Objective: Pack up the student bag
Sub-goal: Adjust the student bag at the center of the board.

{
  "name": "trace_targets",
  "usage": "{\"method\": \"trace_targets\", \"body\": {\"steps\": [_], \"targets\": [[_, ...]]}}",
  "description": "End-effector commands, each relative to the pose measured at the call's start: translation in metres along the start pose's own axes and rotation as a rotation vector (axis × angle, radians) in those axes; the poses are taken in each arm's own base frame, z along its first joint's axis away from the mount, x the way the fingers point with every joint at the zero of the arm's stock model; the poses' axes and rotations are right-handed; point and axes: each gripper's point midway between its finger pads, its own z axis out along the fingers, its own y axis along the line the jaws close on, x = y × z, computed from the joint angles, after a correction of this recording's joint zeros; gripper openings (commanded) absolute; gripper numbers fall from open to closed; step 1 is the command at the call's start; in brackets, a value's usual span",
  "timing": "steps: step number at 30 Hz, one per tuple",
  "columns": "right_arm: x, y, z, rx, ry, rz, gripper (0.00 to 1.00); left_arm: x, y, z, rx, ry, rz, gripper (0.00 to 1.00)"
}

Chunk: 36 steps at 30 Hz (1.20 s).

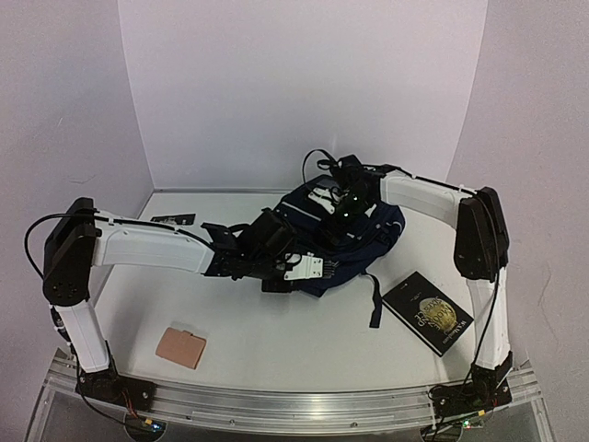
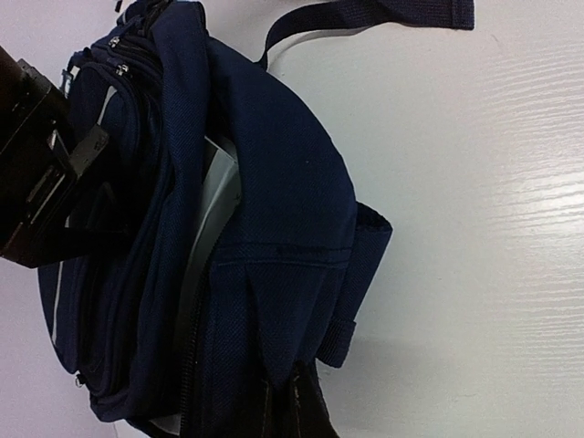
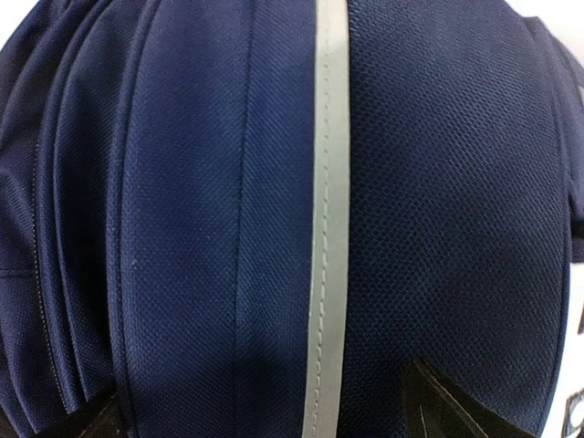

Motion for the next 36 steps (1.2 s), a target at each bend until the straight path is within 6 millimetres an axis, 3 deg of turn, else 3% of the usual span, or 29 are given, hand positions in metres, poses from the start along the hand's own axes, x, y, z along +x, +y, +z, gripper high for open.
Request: {"method": "trace_targets", "body": {"steps": [1,3,7,9,14,20,27,32,36], "targets": [[0.04,-0.077,0.013,0.252,0.109,0.04,0.88,-0.066,0.035,-0.057,-0.204,-0.173,0.137,0.0],[0.046,-0.064,0.014,0.22,0.121,0.028,0.87,-0.072,0.038,-0.057,-0.269,-0.18,0.201,0.0],[0.044,-0.029,0.007,0.045,0.09,0.03,0.9,-0.094,0.055,-0.067,-0.308,-0.255,0.113,0.0],[0.041,-0.011,-0.01,-0.062,0.065,-0.017,0.97,-0.091,0.051,-0.063,-0.287,-0.25,0.097,0.0],[0.039,0.011,-0.058,-0.196,0.043,-0.092,0.98,-0.081,0.044,-0.056,-0.279,-0.223,0.096,0.0],[0.04,0.044,-0.085,-0.364,0.069,-0.064,0.98,-0.079,0.042,-0.056,-0.267,-0.218,0.092,0.0],[0.019,0.058,-0.11,-0.41,-0.002,-0.059,0.98,-0.078,0.039,-0.057,-0.25,-0.215,0.086,0.0],[0.021,0.074,-0.101,-0.356,0.025,-0.092,0.98,-0.076,0.037,-0.057,-0.243,-0.208,0.087,0.0],[0.031,0.058,-0.067,-0.208,0.063,-0.081,0.98,-0.077,0.037,-0.058,-0.245,-0.211,0.091,0.0]]}}
